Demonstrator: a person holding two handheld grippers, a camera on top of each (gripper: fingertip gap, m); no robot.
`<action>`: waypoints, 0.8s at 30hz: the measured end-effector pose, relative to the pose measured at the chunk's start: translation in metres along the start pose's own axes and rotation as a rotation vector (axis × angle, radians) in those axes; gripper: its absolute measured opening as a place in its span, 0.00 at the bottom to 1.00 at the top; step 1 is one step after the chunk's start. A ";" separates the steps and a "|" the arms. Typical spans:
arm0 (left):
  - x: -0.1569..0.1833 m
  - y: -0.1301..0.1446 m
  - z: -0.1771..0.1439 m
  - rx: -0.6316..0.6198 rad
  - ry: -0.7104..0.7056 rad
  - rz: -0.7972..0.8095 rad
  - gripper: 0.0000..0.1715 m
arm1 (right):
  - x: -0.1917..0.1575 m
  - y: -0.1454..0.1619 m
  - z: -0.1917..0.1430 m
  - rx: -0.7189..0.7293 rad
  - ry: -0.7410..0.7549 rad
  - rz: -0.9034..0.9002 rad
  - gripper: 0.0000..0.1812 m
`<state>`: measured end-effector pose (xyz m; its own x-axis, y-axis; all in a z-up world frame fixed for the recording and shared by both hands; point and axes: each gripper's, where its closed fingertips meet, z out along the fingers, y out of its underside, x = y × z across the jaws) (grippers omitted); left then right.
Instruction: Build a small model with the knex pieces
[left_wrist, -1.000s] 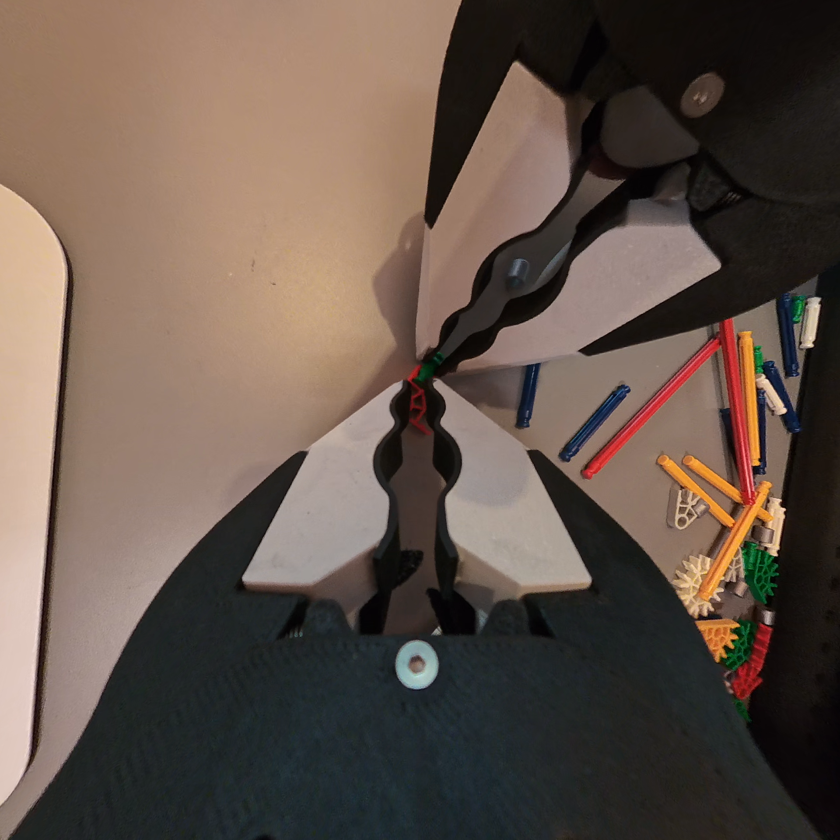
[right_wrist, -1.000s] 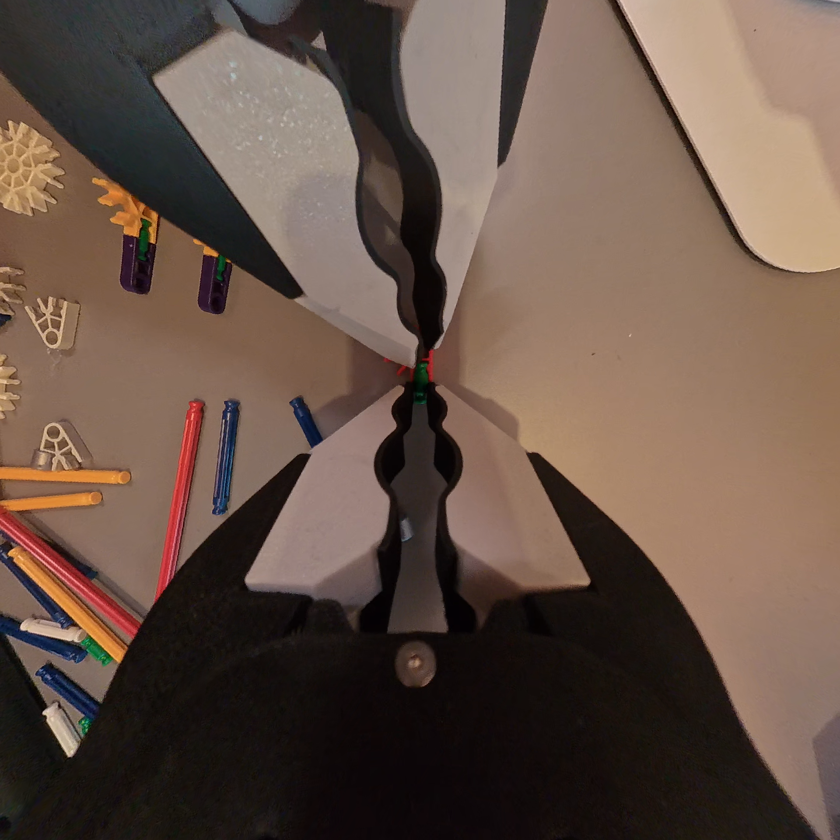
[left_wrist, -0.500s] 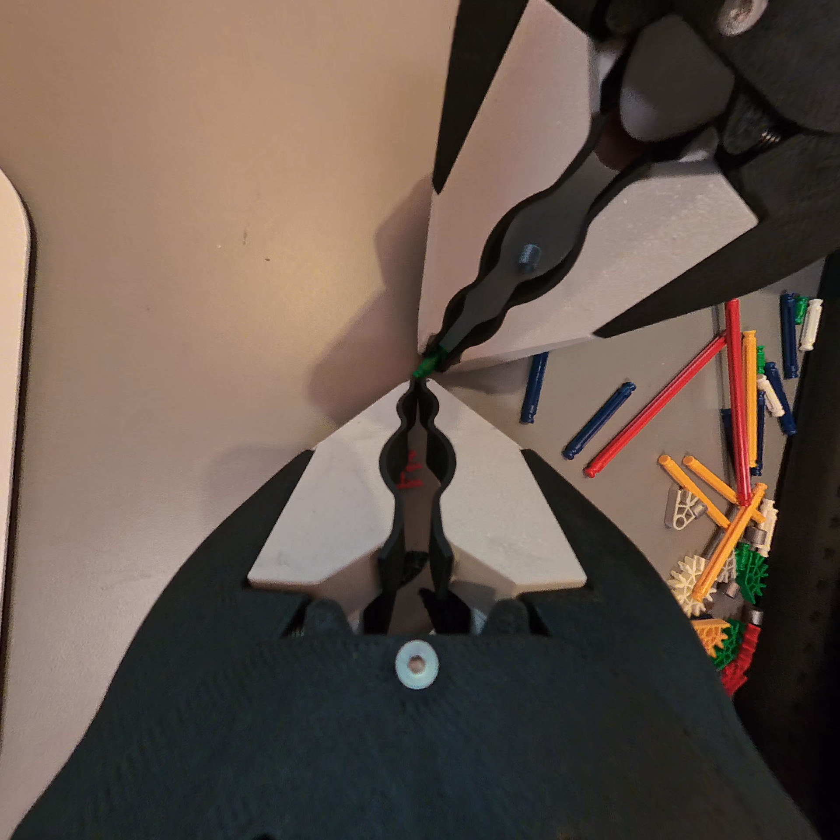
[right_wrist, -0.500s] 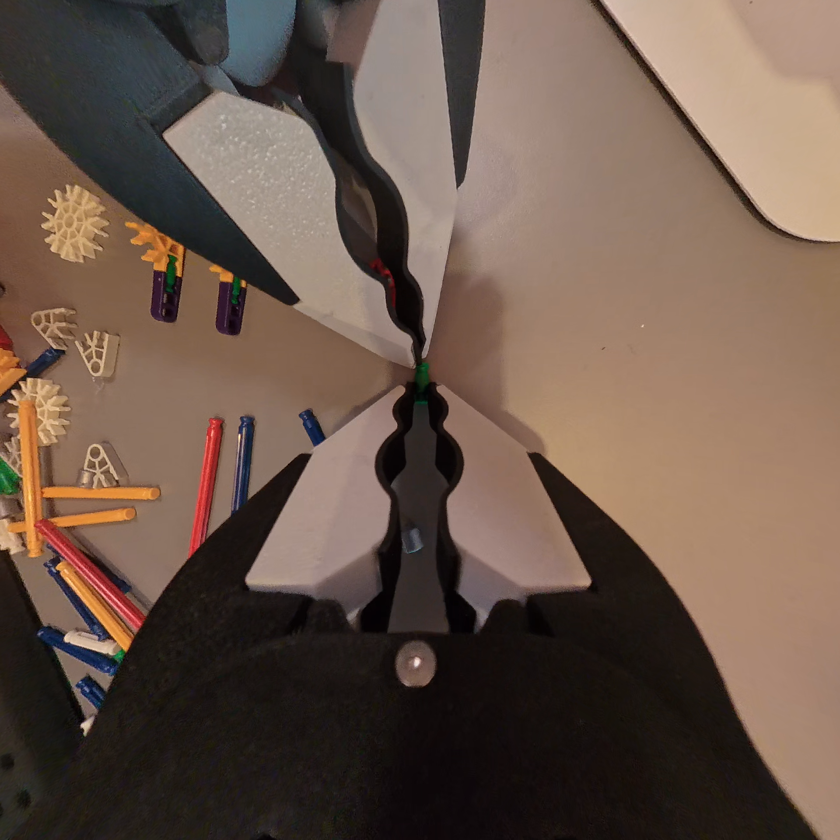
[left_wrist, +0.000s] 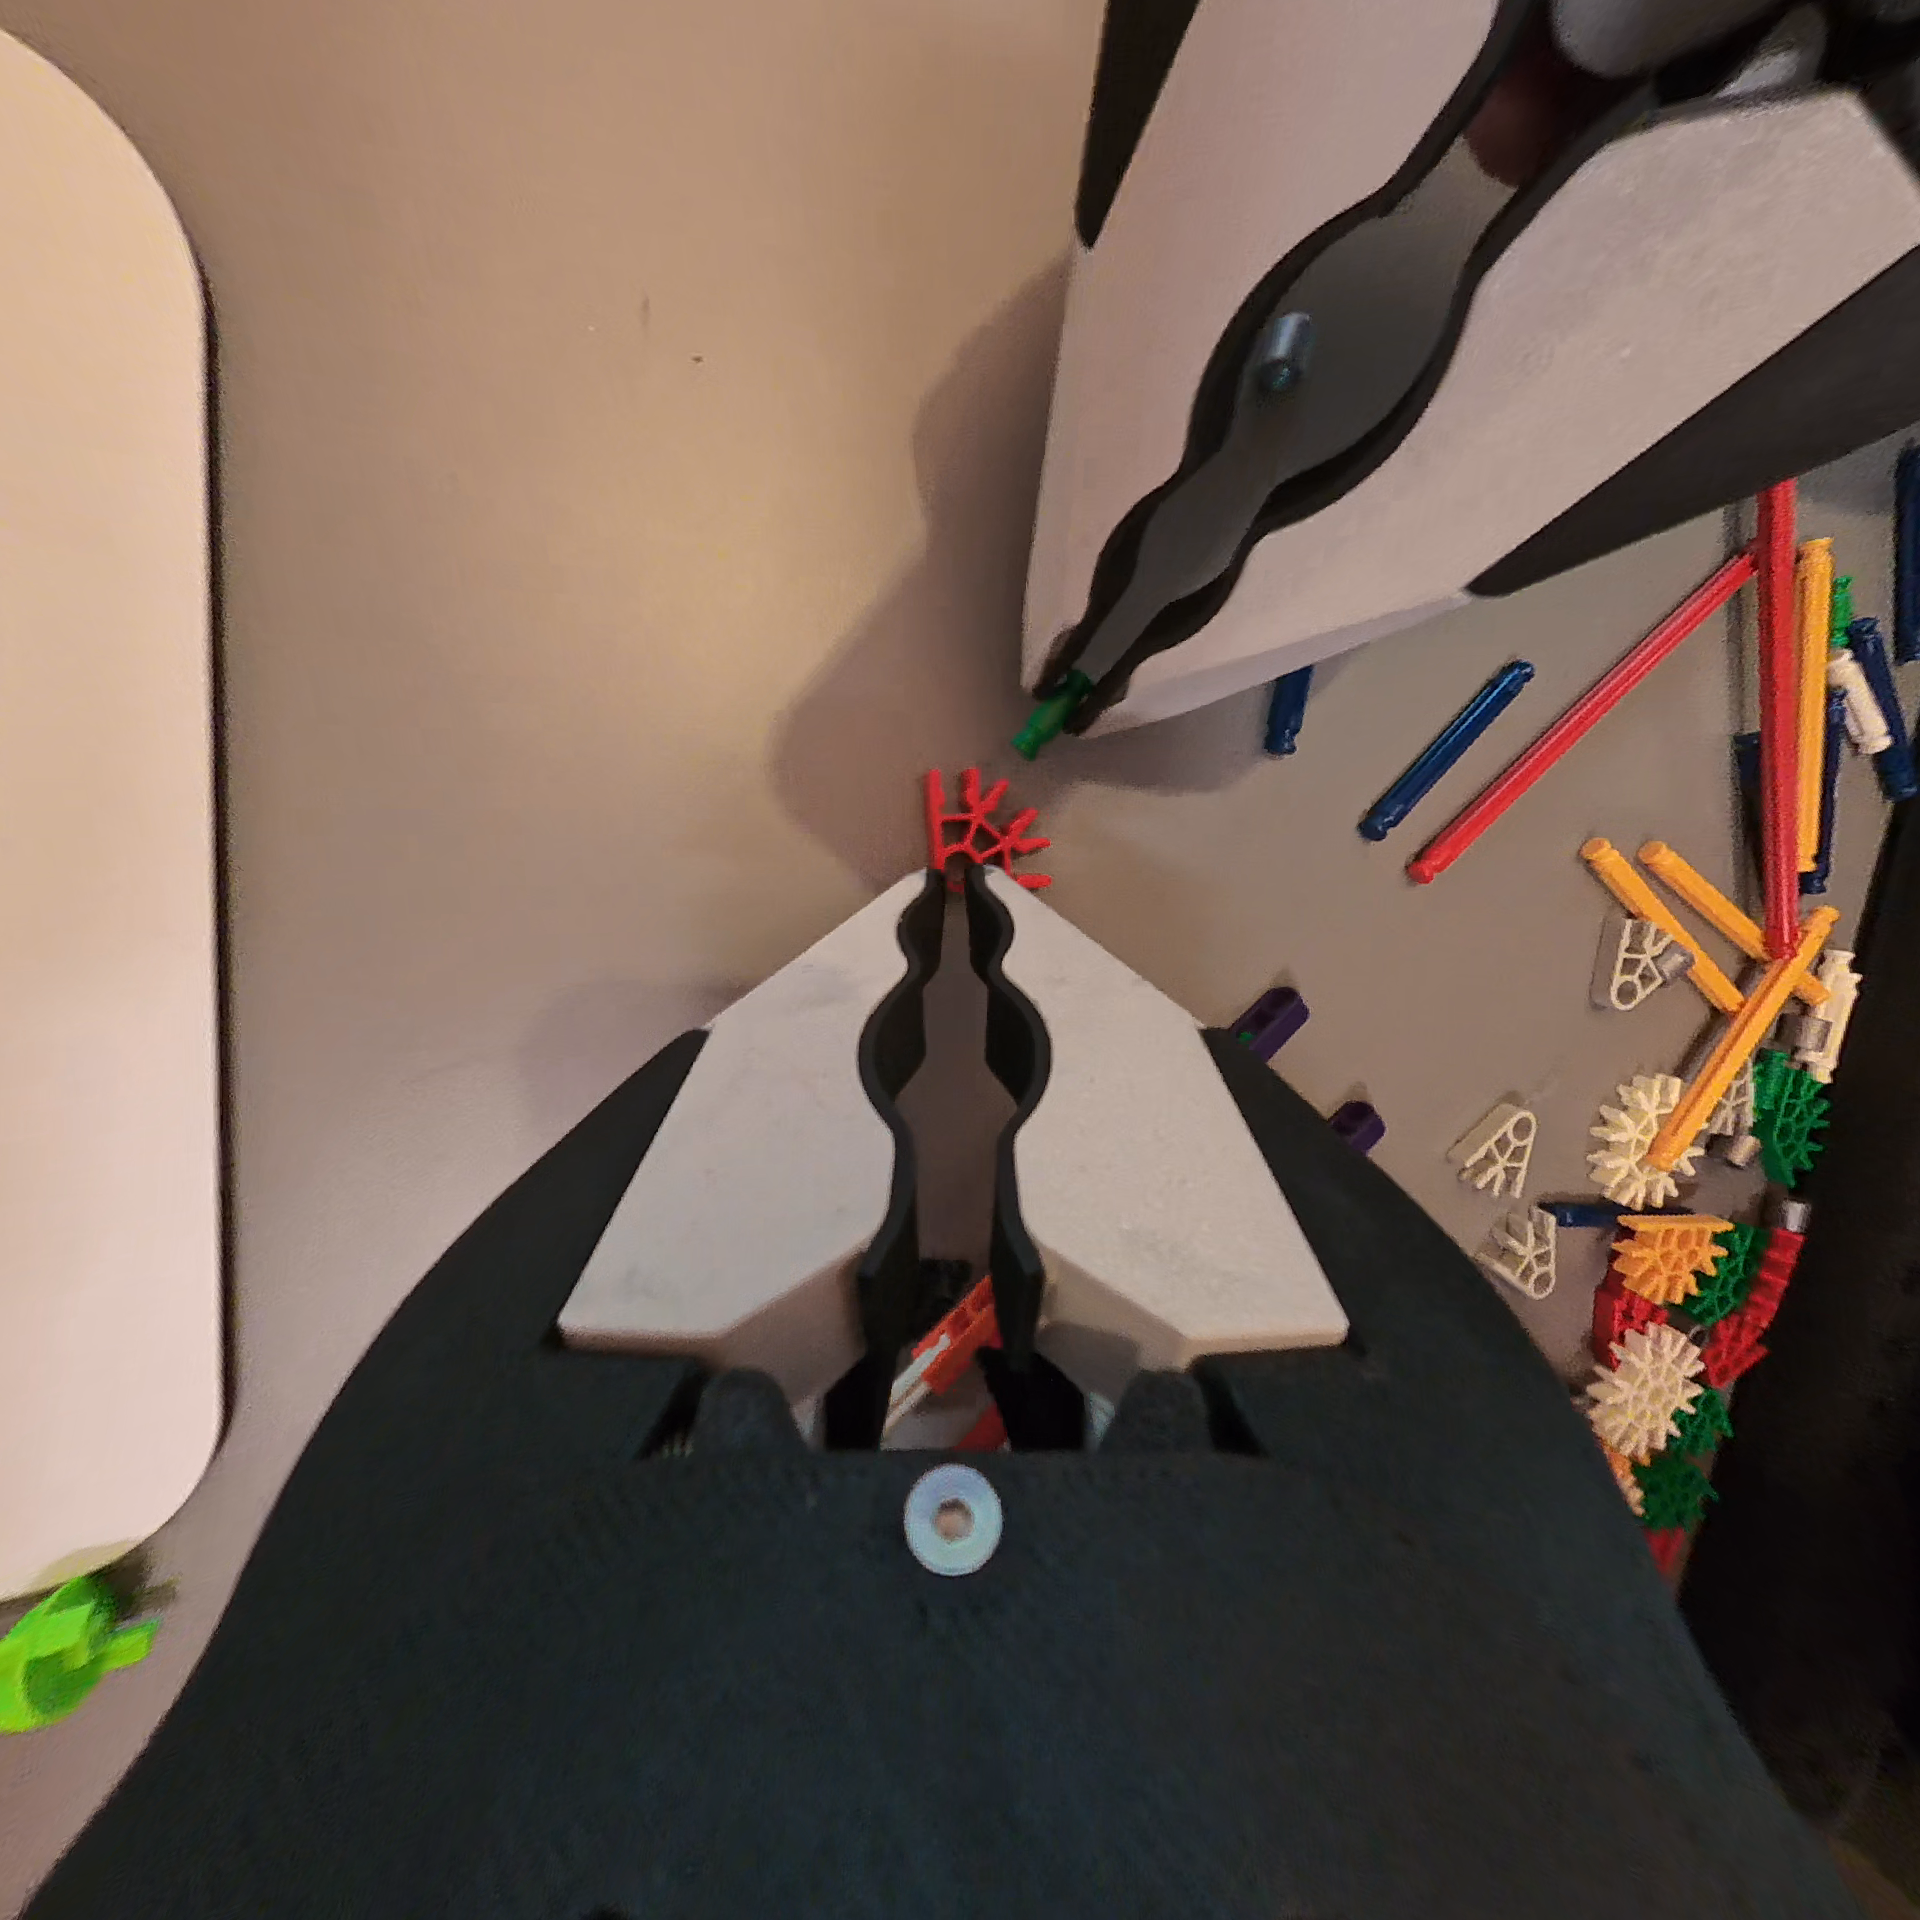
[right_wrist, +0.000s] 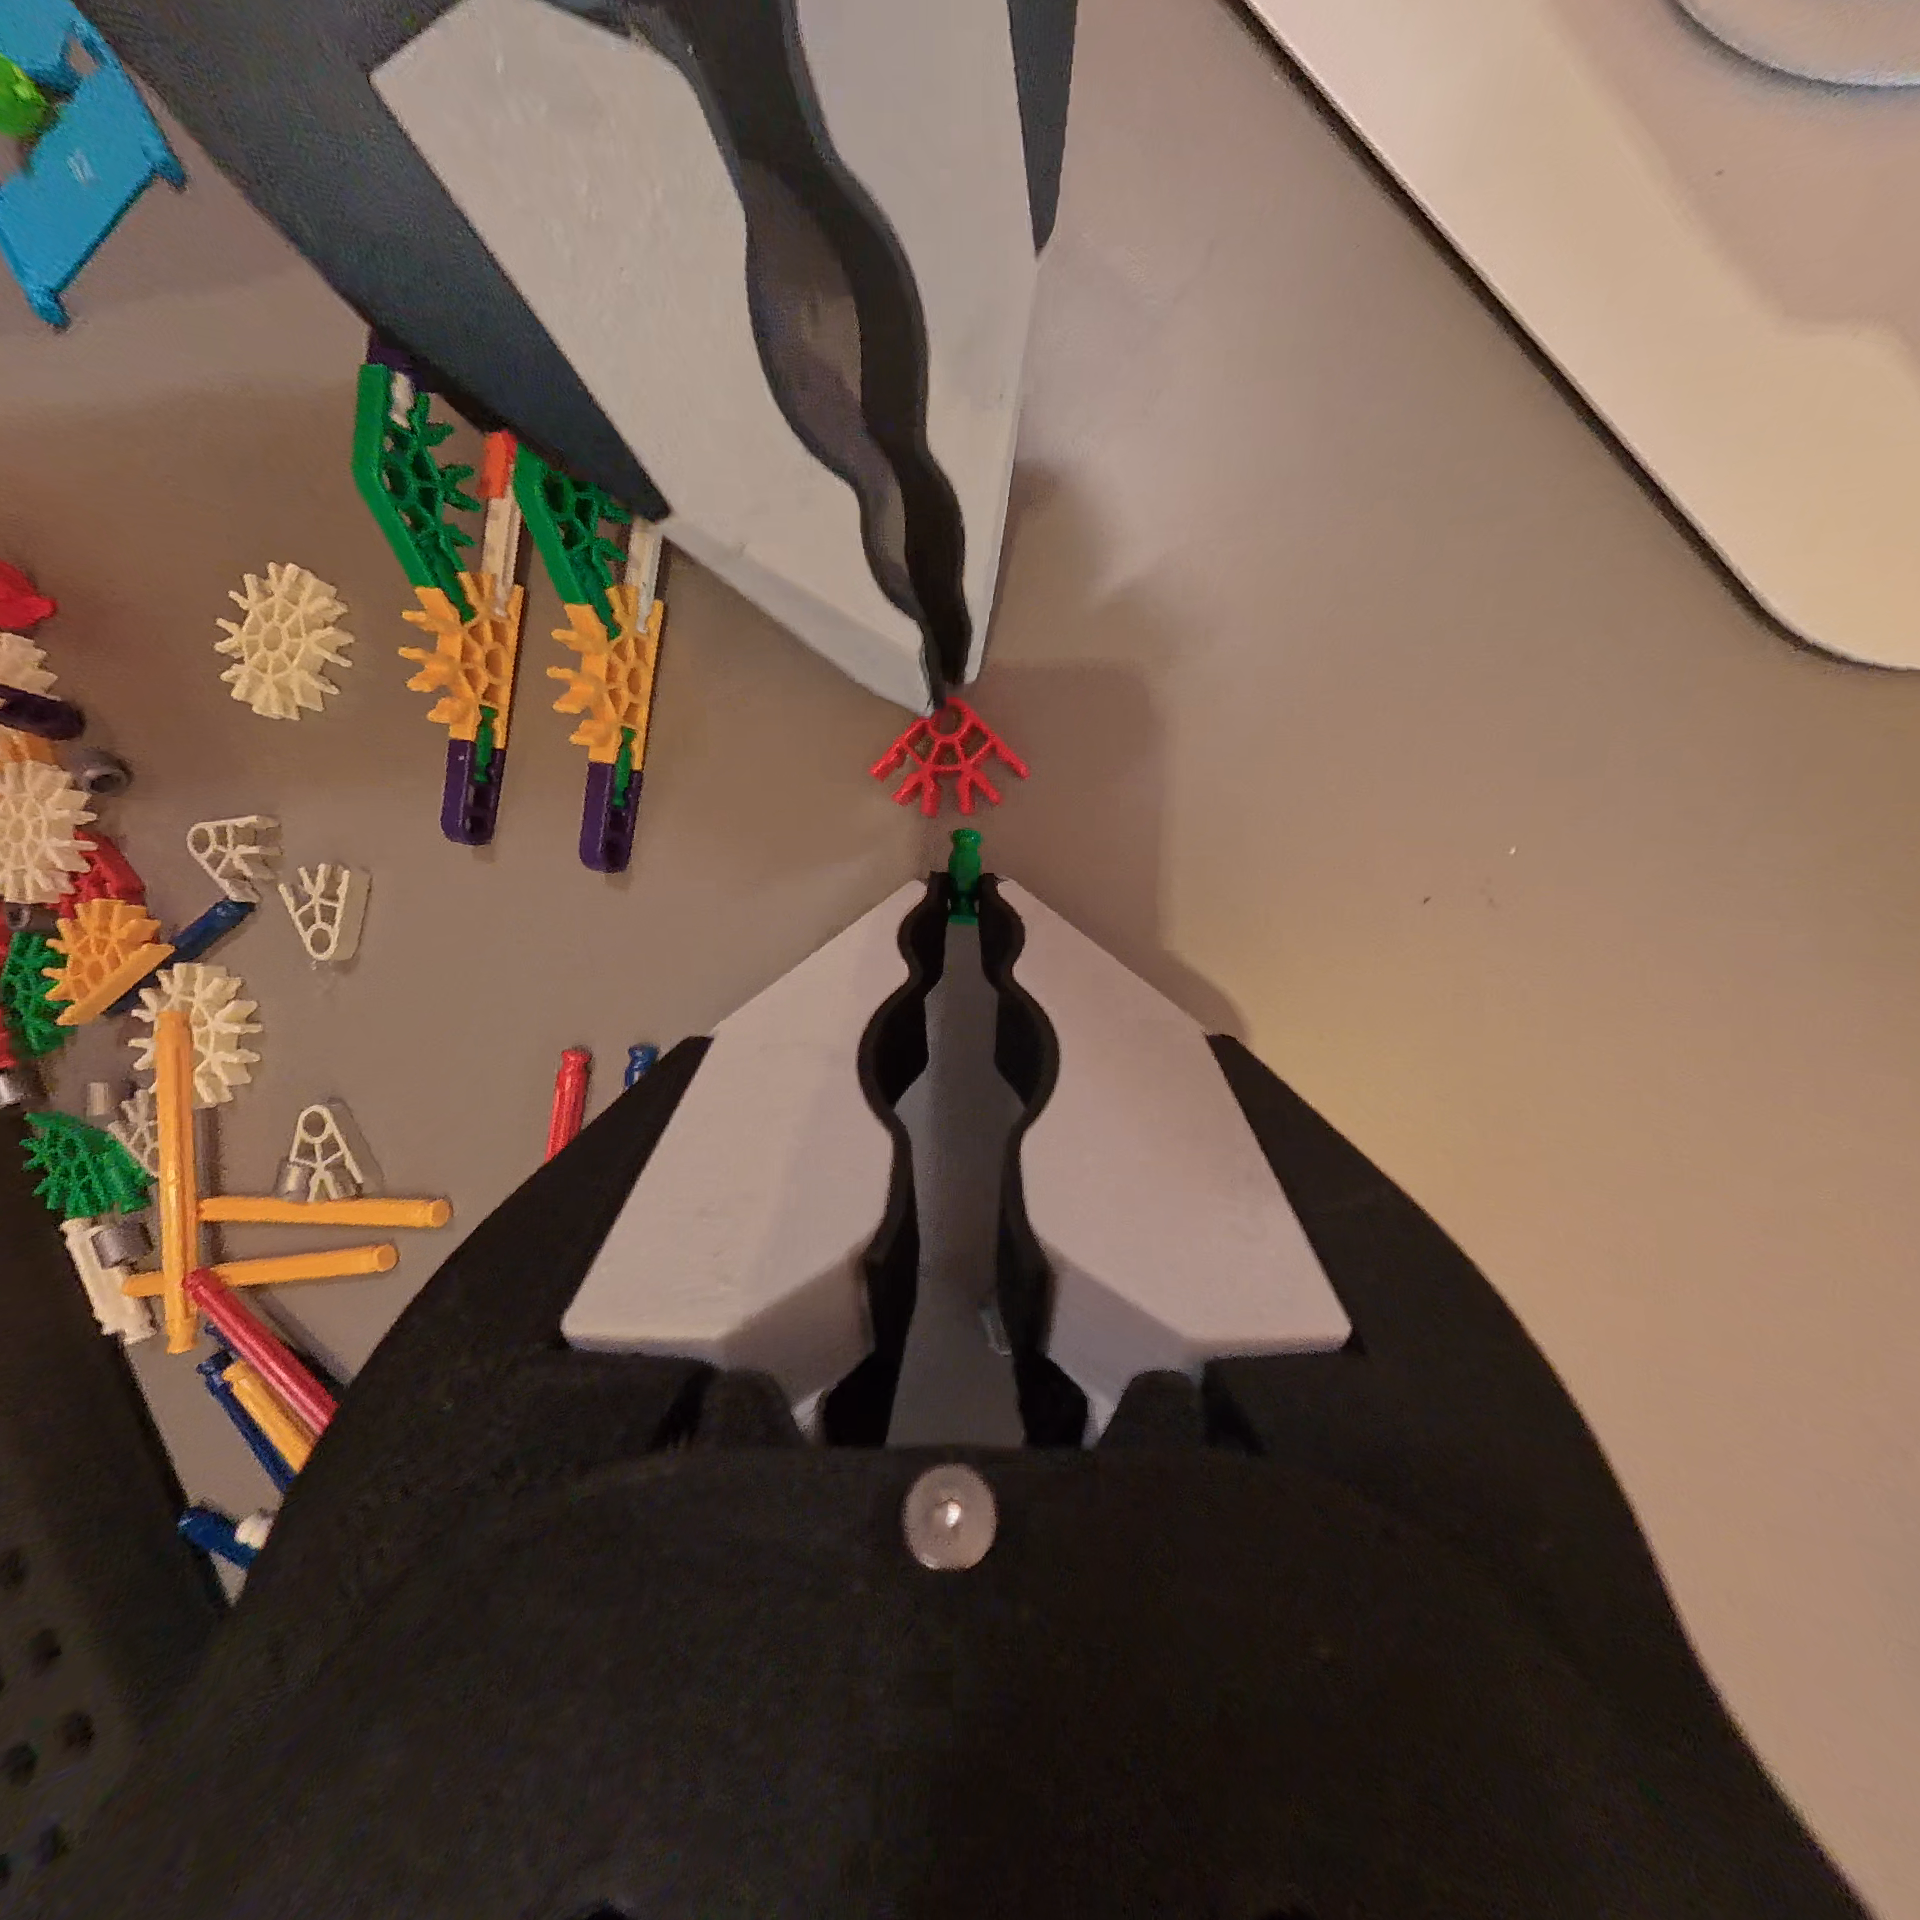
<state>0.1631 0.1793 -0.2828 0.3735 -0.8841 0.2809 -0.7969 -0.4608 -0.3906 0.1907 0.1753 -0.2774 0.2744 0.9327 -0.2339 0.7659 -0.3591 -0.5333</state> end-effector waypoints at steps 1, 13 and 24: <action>0.001 0.000 0.002 0.005 0.006 -0.003 0.01 | 0.001 -0.002 0.001 -0.005 0.004 -0.018 0.02; -0.002 -0.009 0.006 0.008 0.004 0.060 0.00 | 0.008 -0.006 0.002 -0.062 -0.048 -0.294 0.02; 0.004 -0.007 0.000 0.020 0.030 0.064 0.02 | 0.002 -0.002 0.002 -0.082 -0.057 -0.252 0.02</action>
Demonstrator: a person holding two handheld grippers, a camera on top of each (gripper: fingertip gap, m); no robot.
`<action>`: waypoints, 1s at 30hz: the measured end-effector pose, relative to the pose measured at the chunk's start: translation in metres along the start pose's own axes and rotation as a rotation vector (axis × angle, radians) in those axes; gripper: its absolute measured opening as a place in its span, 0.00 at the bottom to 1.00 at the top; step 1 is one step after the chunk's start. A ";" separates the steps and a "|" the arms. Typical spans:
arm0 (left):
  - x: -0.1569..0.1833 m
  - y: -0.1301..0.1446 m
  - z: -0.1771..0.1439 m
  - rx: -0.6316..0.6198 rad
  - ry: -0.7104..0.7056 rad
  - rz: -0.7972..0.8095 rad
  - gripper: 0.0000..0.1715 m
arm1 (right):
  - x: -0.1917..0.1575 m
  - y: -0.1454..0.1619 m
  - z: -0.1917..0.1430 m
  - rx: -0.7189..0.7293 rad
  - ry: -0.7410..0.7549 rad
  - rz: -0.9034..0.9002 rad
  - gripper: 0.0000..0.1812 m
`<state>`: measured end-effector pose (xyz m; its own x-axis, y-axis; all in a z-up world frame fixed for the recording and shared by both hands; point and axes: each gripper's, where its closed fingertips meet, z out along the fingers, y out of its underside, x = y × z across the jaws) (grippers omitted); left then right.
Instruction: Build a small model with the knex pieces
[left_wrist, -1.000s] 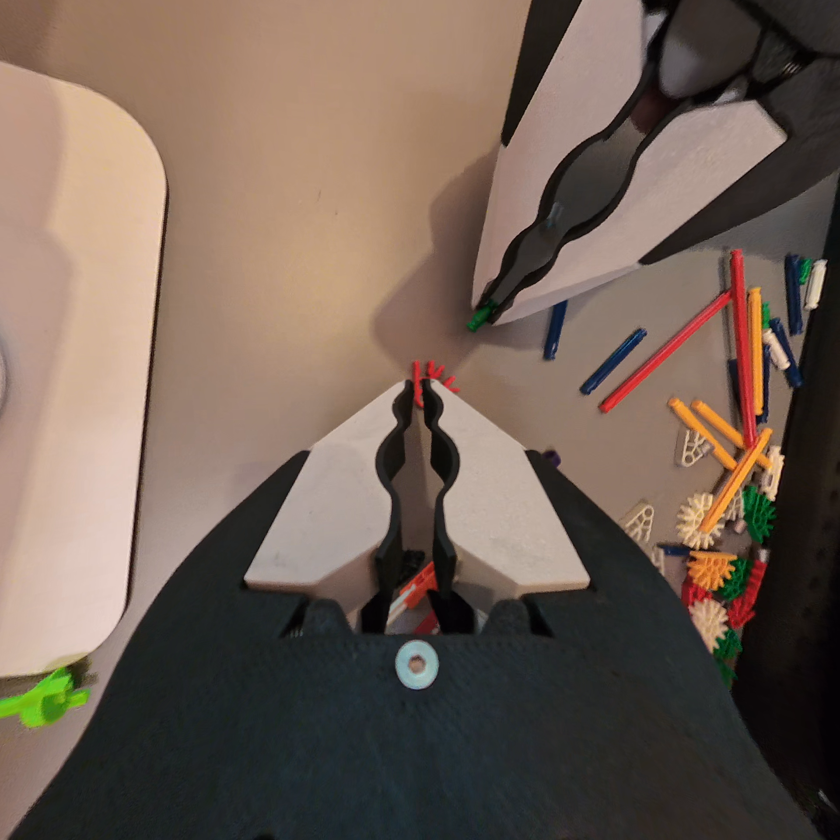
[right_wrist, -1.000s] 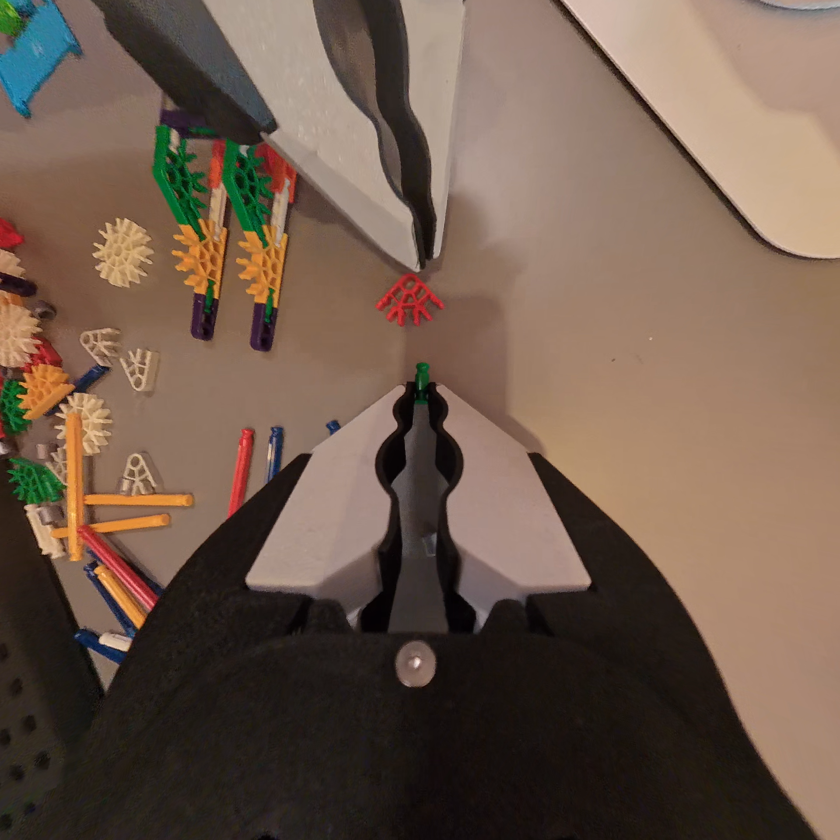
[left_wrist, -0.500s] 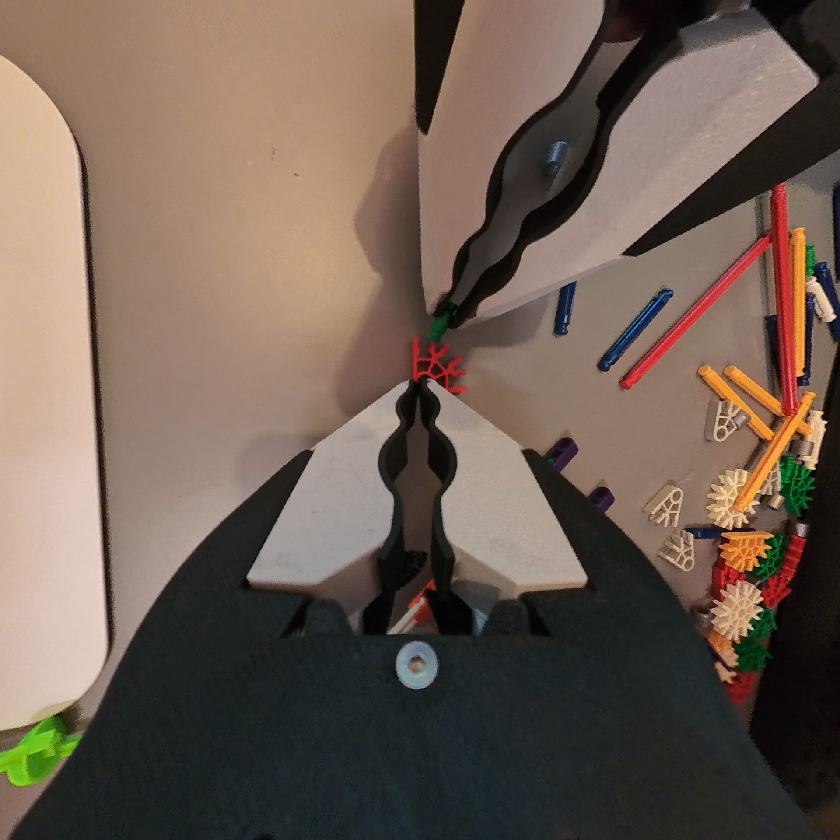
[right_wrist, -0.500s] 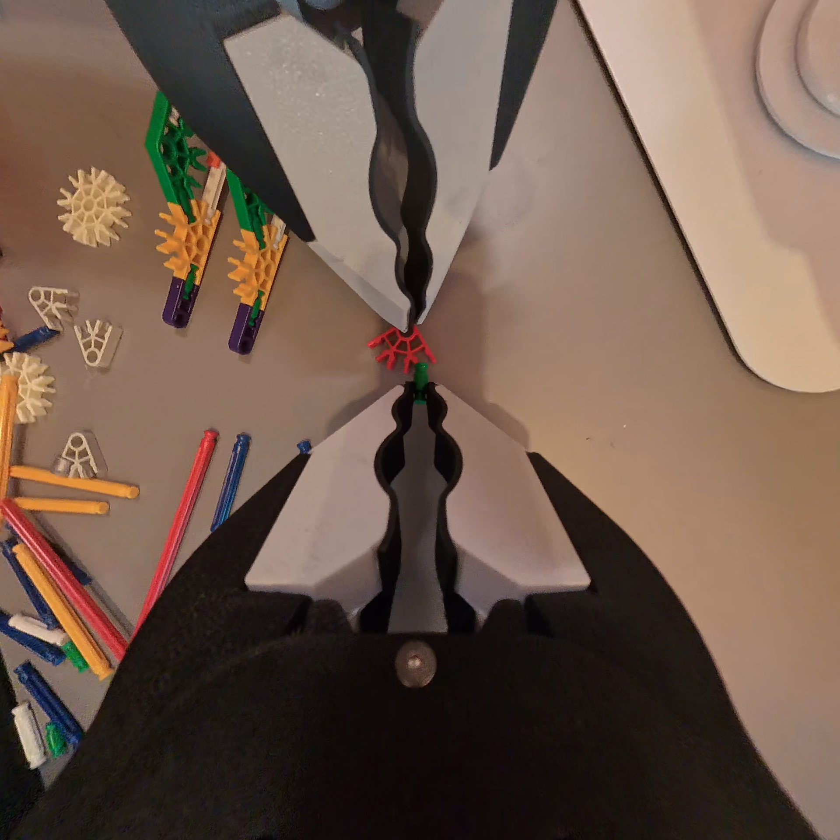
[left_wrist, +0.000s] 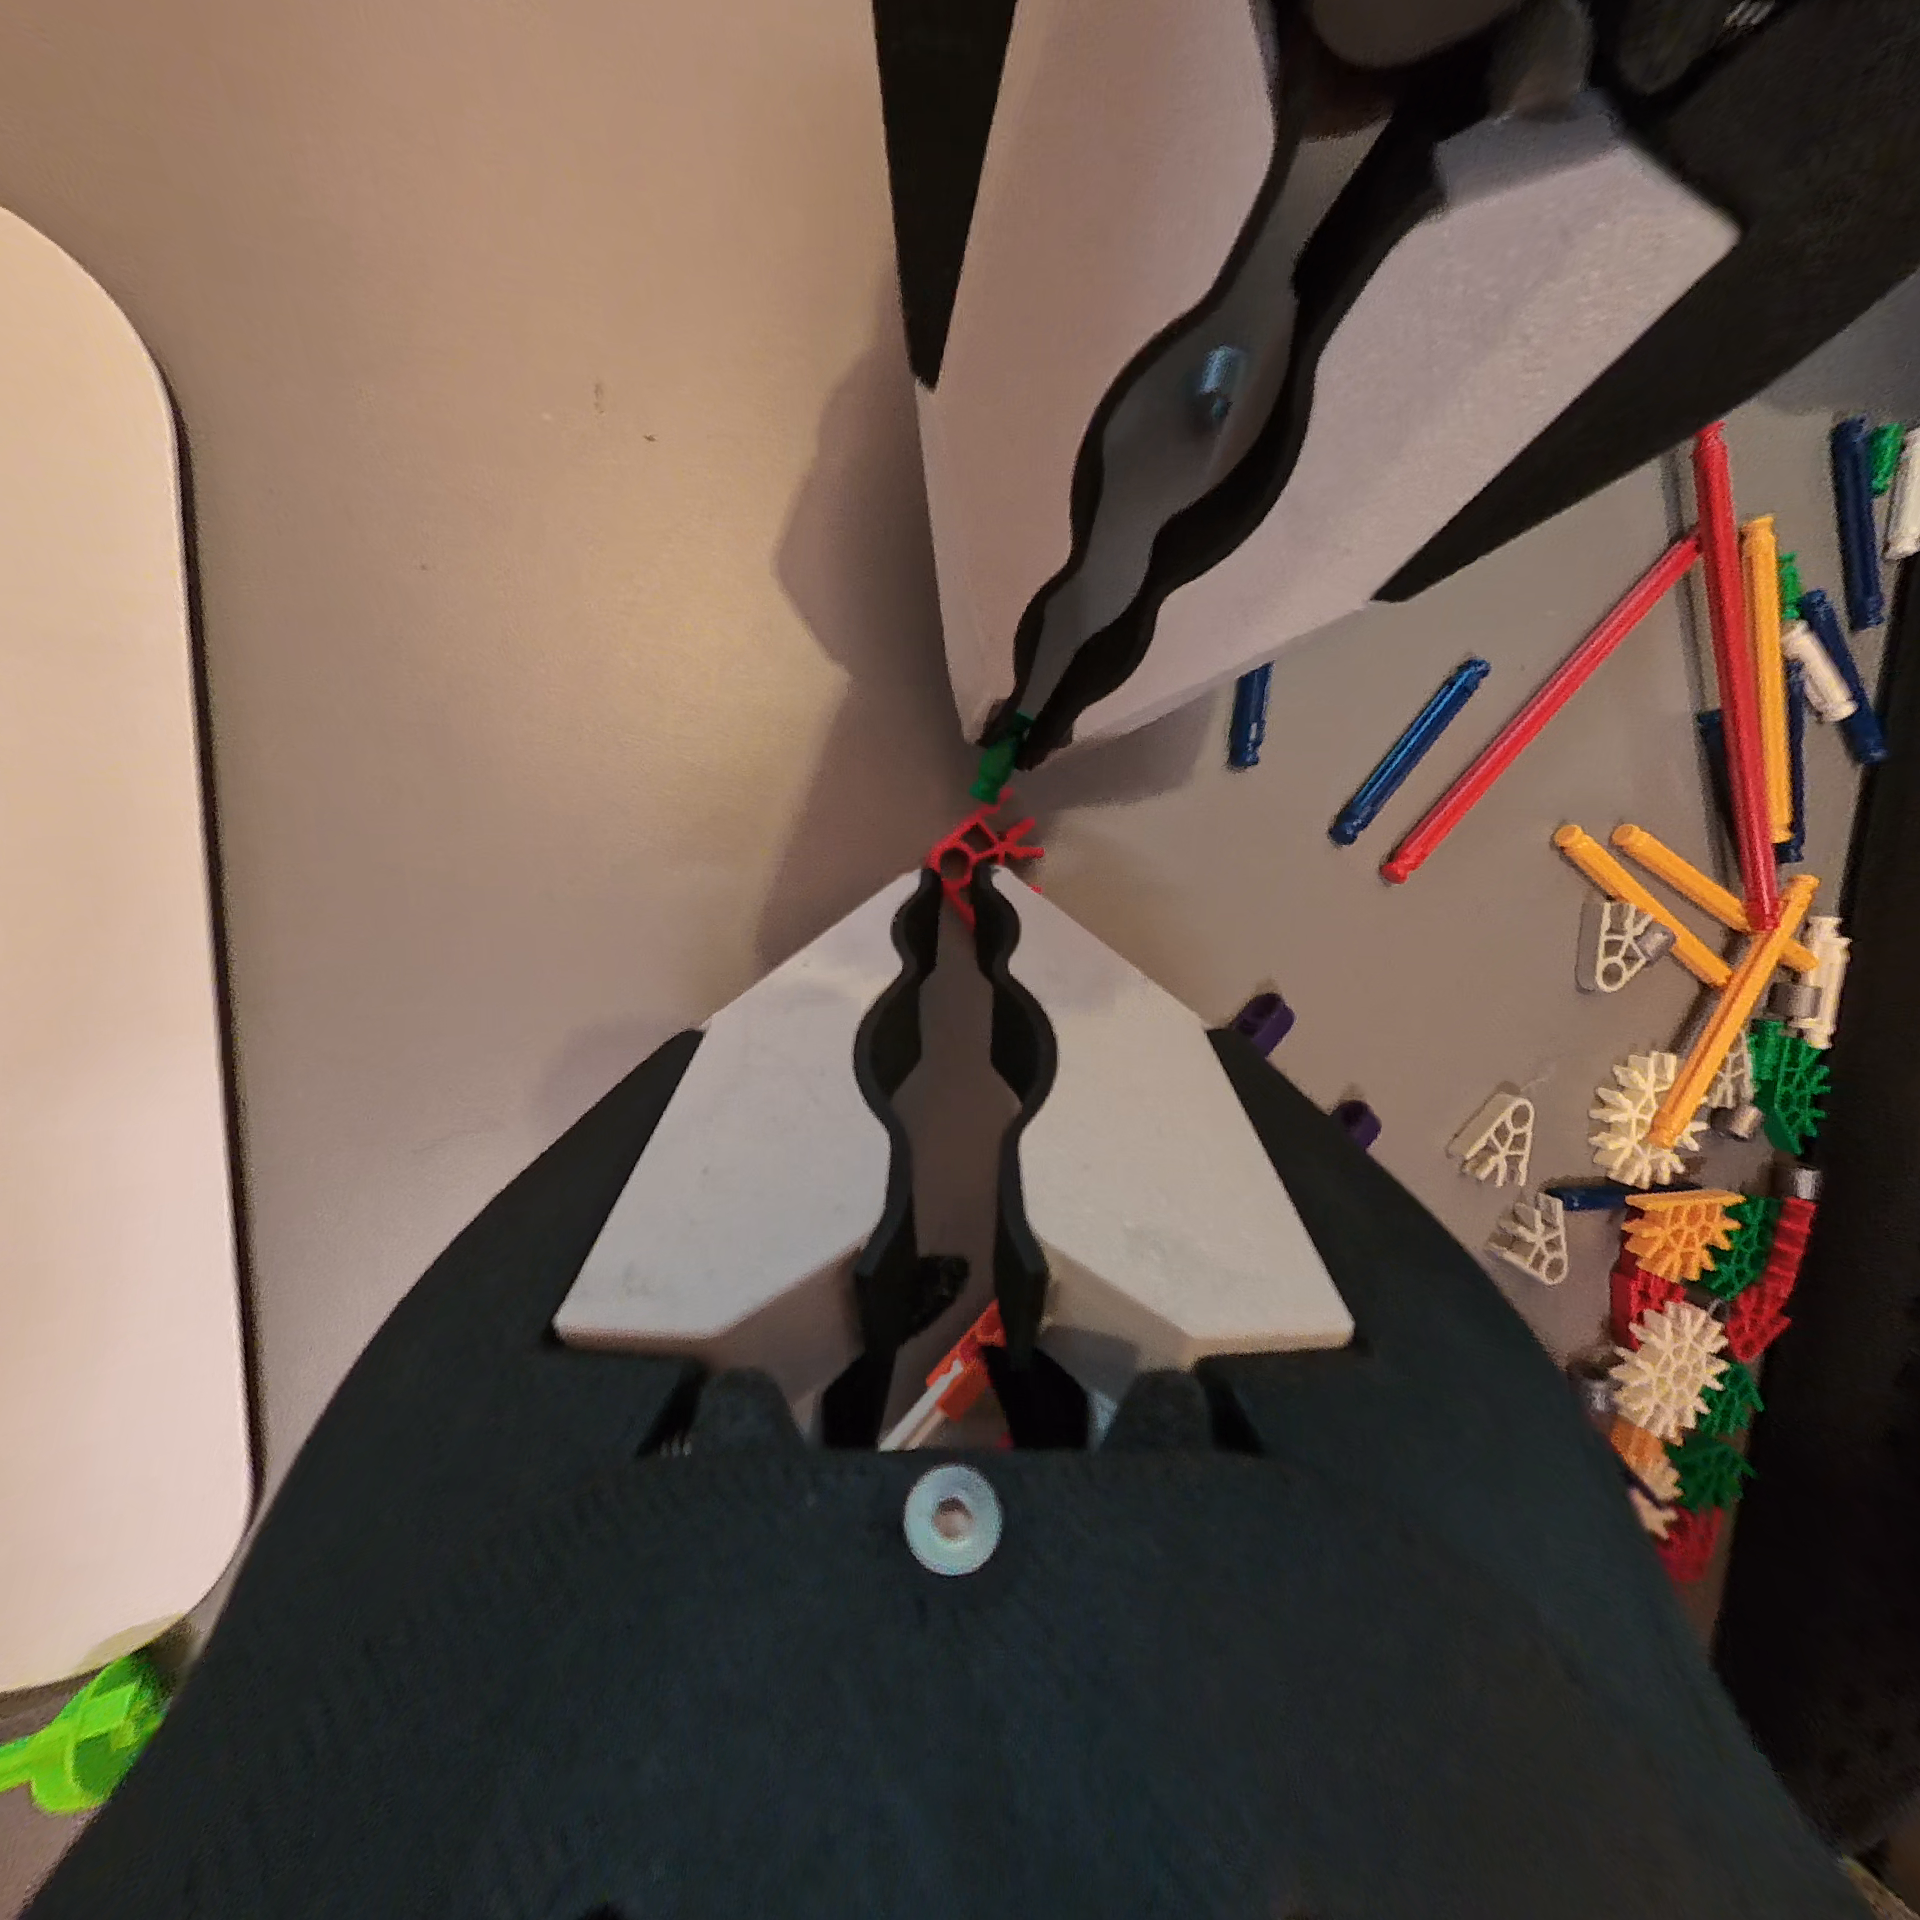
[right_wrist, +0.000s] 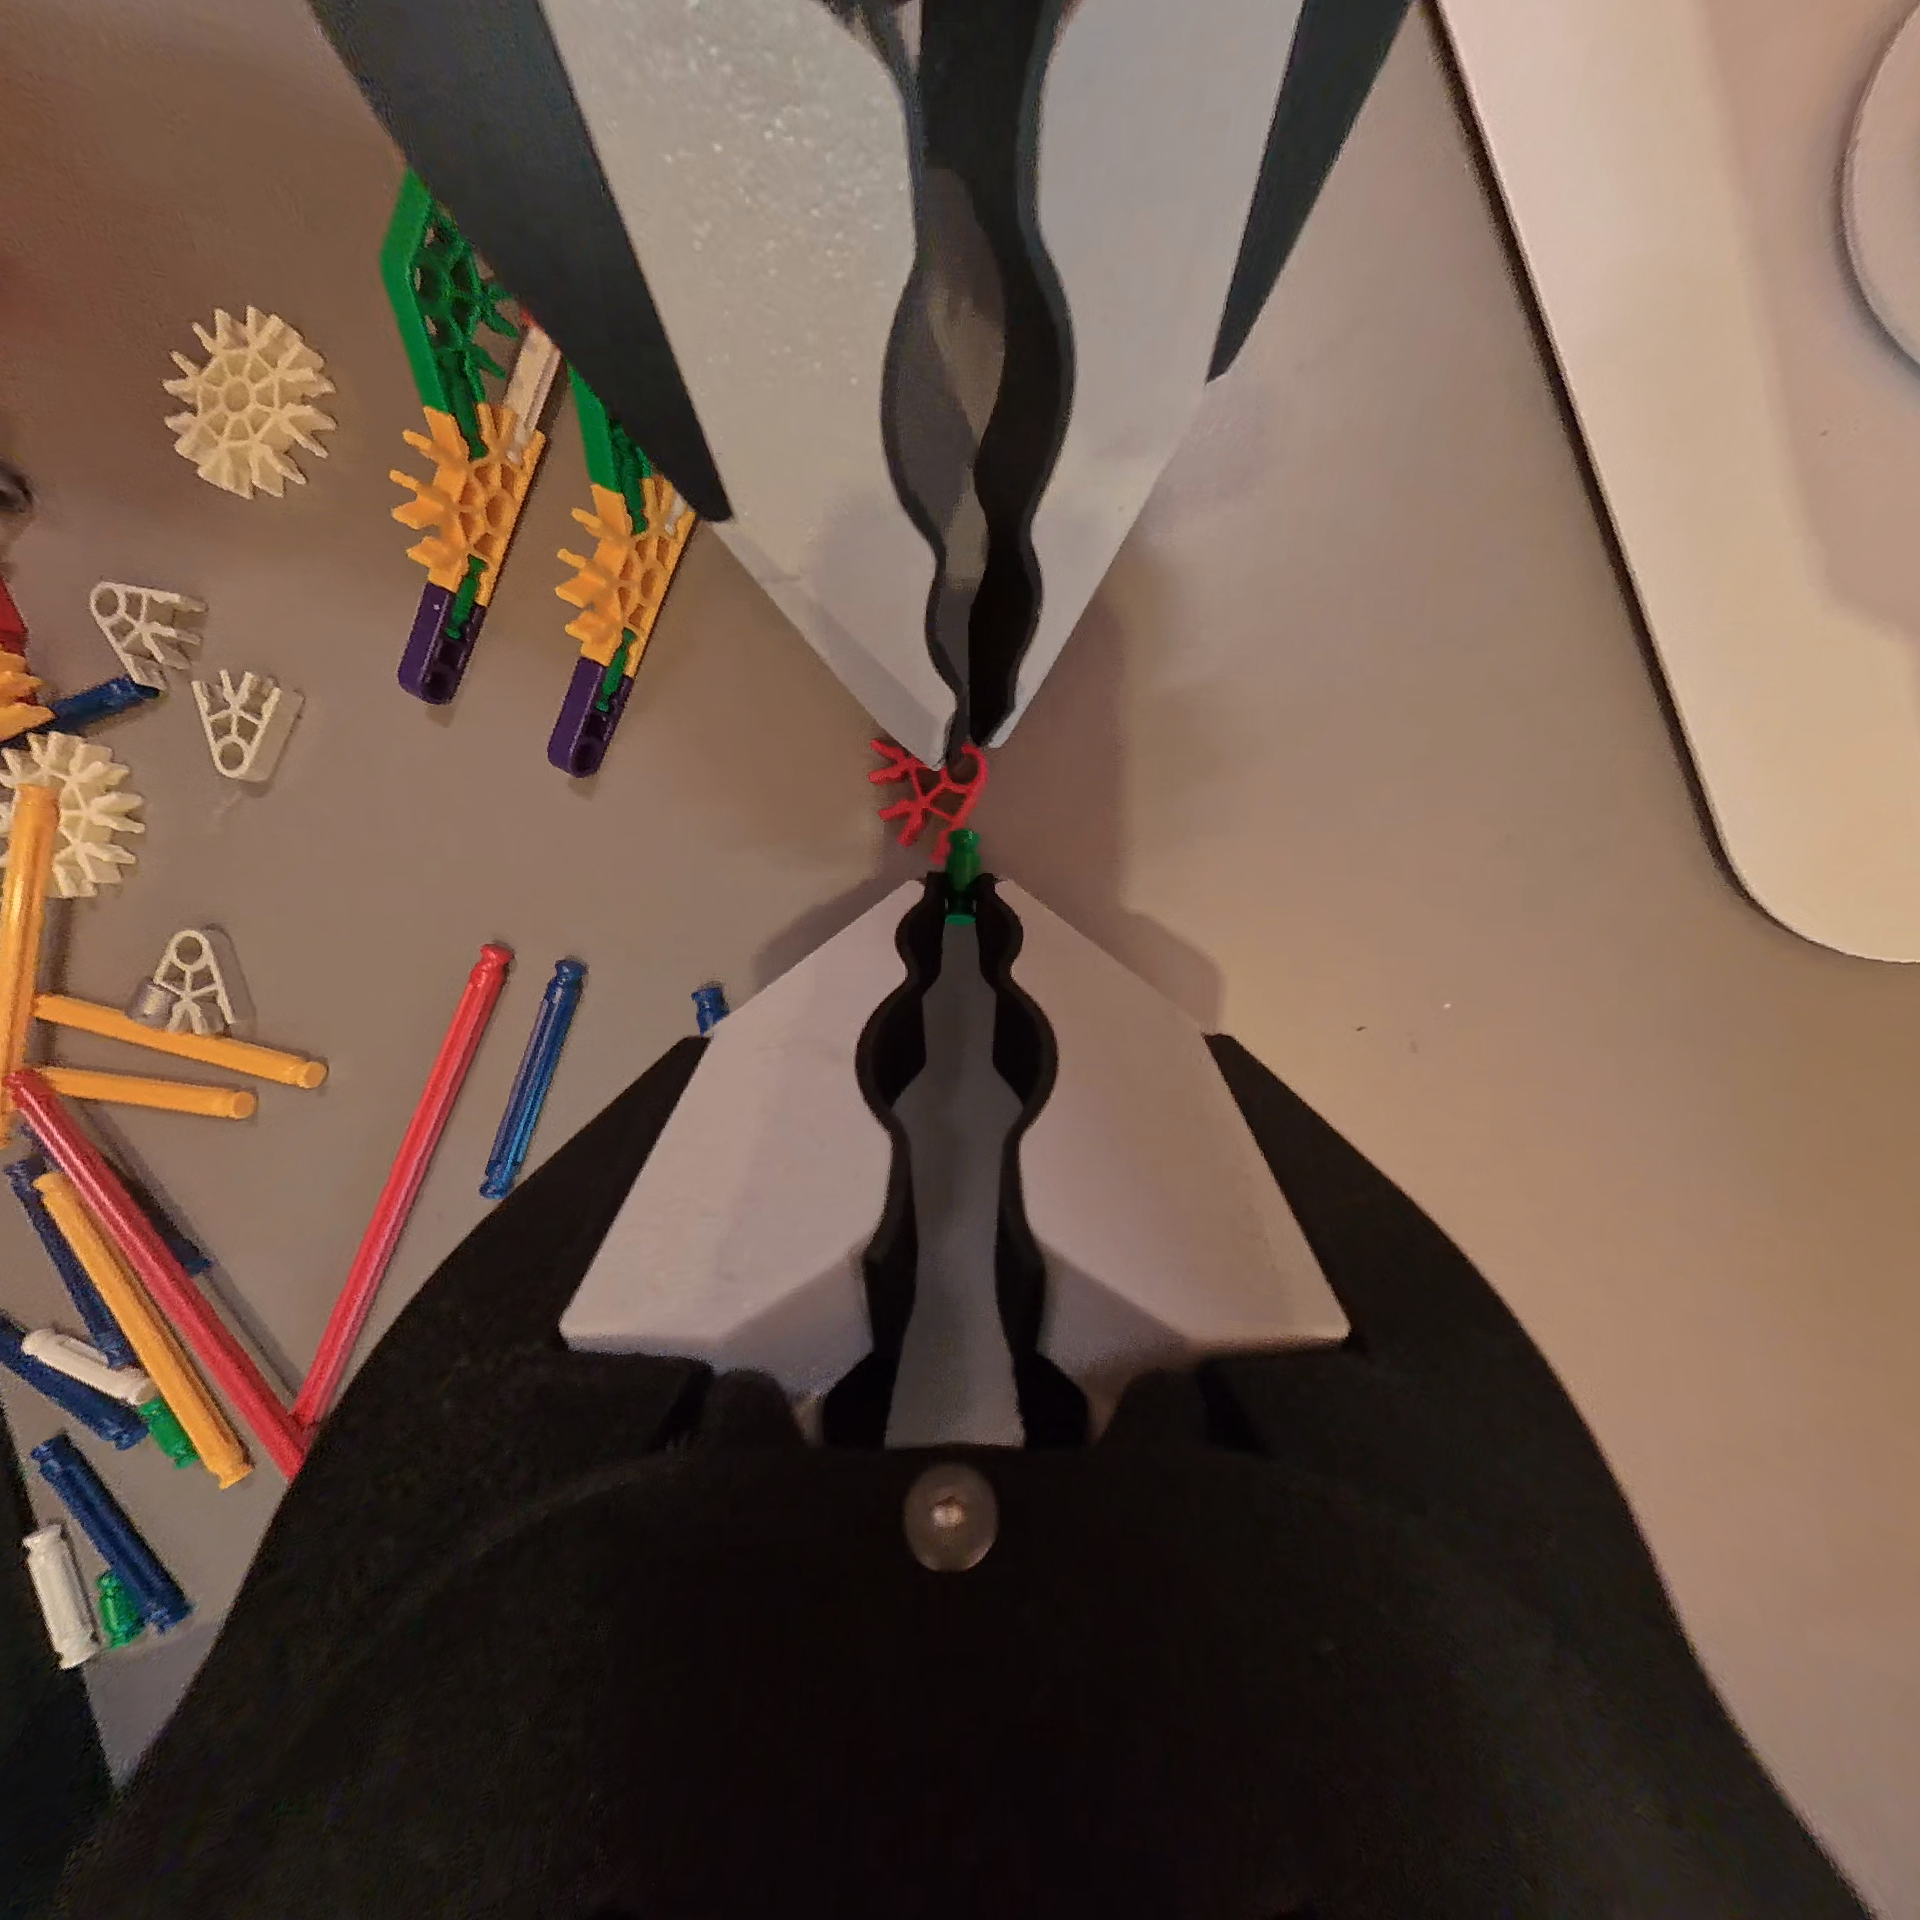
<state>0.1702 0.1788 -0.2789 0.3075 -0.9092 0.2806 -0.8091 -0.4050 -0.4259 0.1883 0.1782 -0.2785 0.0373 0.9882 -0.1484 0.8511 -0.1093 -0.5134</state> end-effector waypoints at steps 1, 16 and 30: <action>-0.002 0.002 0.001 -0.012 -0.013 0.006 0.03 | -0.001 -0.001 -0.001 0.003 0.000 0.021 0.02; 0.008 0.005 0.009 -0.023 -0.039 -0.068 0.02 | -0.014 0.000 0.001 0.043 0.017 0.306 0.02; 0.014 0.004 0.011 0.003 -0.107 -0.148 0.02 | -0.022 0.013 0.006 0.076 0.036 0.550 0.02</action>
<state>0.1771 0.1634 -0.2858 0.4749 -0.8445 0.2476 -0.7492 -0.5356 -0.3896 0.1951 0.1543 -0.2866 0.4846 0.7861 -0.3838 0.6611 -0.6164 -0.4278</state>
